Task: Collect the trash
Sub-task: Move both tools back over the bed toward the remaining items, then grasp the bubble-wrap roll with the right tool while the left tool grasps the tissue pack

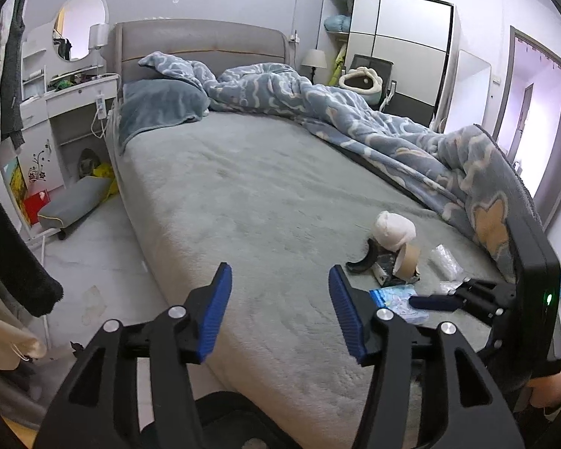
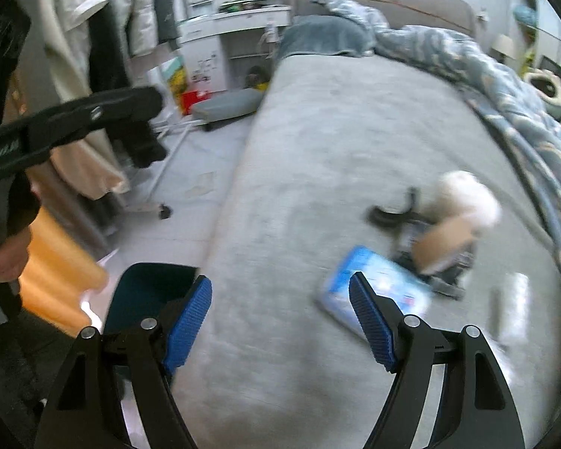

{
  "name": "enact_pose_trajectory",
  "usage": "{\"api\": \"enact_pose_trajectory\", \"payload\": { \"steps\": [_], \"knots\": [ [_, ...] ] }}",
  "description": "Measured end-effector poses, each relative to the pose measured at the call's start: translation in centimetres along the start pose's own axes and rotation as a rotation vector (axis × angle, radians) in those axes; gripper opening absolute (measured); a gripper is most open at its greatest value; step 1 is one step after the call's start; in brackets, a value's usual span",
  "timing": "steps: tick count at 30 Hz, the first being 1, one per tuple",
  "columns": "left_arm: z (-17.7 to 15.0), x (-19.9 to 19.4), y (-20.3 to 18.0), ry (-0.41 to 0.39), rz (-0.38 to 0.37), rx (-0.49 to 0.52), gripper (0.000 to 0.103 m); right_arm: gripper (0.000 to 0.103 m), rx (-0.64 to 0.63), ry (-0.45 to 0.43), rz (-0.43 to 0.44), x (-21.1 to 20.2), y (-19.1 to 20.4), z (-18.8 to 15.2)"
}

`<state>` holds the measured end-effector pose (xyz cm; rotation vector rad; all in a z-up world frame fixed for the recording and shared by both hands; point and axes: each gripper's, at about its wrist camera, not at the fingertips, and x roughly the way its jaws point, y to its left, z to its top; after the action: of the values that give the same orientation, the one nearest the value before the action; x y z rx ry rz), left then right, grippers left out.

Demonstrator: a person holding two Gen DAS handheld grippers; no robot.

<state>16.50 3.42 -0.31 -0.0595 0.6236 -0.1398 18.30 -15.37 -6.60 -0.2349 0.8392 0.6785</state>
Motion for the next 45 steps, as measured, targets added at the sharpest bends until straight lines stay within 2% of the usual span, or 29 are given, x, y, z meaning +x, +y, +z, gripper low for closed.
{"api": "enact_pose_trajectory", "payload": {
  "steps": [4,9,22,29,34,41,45],
  "knots": [
    [-0.3,0.9,-1.0,0.017,-0.005,0.007,0.063,0.077,0.058,-0.036,-0.083,-0.9,-2.2,-0.6],
    [-0.5,1.6,-2.0,0.029,-0.014,0.016,0.063,0.08,0.142,-0.075,-0.184,-1.8,-4.9,-1.4],
    [-1.6,3.9,-4.5,0.081,-0.058,0.053,0.063,0.085,0.344,-0.096,-0.393,-2.6,-9.6,-3.8],
    [-2.2,4.8,-5.4,0.113,-0.094,0.055,0.07,0.085,0.409,-0.059,-0.425,-1.6,-10.9,-4.7],
    [-2.6,5.7,-6.2,0.146,-0.119,0.055,0.082,0.085,0.446,-0.028,-0.409,-0.2,-11.8,-5.0],
    [-3.3,6.9,-7.3,0.18,-0.131,0.056,0.089,0.085,0.476,-0.012,-0.391,0.3,-12.7,-5.6],
    [-3.3,7.3,-8.0,0.186,-0.134,0.055,0.092,0.074,0.497,-0.005,-0.361,0.2,-13.6,-5.9]
  ]
}}
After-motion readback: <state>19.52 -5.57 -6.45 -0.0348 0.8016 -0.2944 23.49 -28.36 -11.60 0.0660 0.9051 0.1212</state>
